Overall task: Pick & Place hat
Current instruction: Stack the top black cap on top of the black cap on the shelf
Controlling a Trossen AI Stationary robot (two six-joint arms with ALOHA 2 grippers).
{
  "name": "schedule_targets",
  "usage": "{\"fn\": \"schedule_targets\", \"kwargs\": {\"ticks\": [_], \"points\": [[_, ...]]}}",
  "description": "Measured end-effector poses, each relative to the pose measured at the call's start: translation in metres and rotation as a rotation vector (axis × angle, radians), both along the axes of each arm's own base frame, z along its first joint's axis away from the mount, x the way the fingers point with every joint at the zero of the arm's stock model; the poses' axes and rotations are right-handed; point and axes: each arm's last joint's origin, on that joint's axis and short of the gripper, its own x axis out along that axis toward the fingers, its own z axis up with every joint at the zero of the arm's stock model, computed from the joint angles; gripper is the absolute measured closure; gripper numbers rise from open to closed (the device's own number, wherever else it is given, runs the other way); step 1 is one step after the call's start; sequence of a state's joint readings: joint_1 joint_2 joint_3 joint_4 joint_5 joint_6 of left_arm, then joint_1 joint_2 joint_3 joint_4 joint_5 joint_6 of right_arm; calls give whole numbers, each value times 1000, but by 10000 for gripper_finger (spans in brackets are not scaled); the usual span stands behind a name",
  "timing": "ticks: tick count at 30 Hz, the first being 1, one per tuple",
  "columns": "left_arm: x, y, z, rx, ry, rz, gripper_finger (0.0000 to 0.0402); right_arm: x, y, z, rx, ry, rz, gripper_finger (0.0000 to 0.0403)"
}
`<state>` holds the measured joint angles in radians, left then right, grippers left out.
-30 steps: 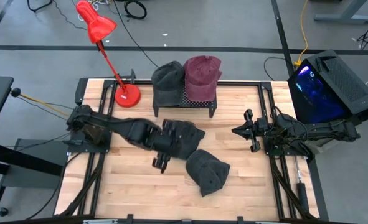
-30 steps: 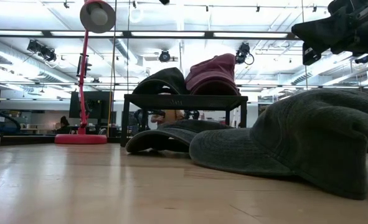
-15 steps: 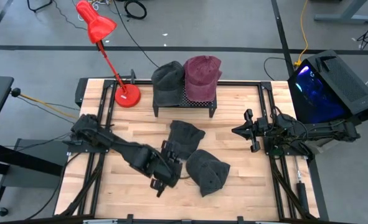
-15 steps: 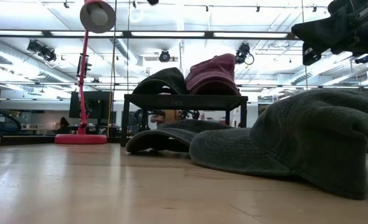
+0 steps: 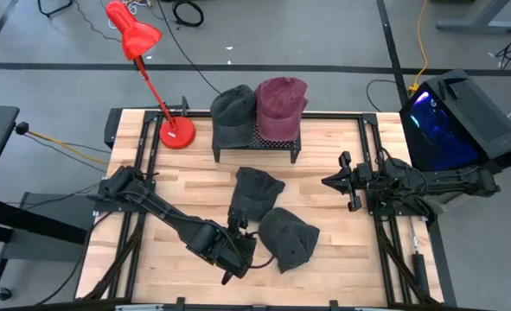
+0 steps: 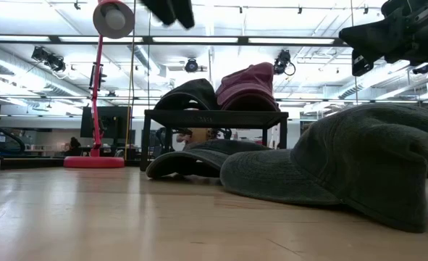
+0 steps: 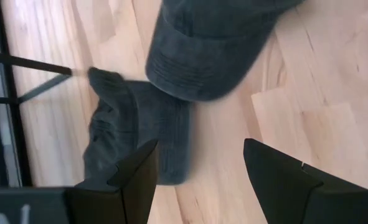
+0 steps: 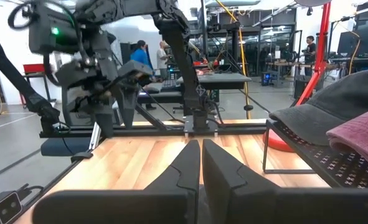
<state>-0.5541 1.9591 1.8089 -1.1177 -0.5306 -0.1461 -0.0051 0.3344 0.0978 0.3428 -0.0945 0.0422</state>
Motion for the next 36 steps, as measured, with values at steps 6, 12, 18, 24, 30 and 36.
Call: {"fn": "schedule_targets", "kwargs": {"ticks": [6, 12, 18, 24, 30, 36], "points": [[-2, 1, -26, 24, 2, 30, 163, 0, 0, 0, 0, 0, 0, 380], [-6, 6, -52, 119, -16, 58, 163, 0, 0, 0, 0, -1, 0, 380], [-11, 10, -78, 131, -20, 76, 163, 0, 0, 0, 0, -1, 0, 380], [-17, 20, -104, 216, -32, 95, 163, 0, 0, 0, 0, -1, 0, 380], [-23, 30, -120, 309, -50, 128, 163, 0, 0, 0, 0, -1, 0, 380], [-29, 34, -130, 316, -26, 129, 163, 0, 0, 0, 0, -1, 0, 380]]}}
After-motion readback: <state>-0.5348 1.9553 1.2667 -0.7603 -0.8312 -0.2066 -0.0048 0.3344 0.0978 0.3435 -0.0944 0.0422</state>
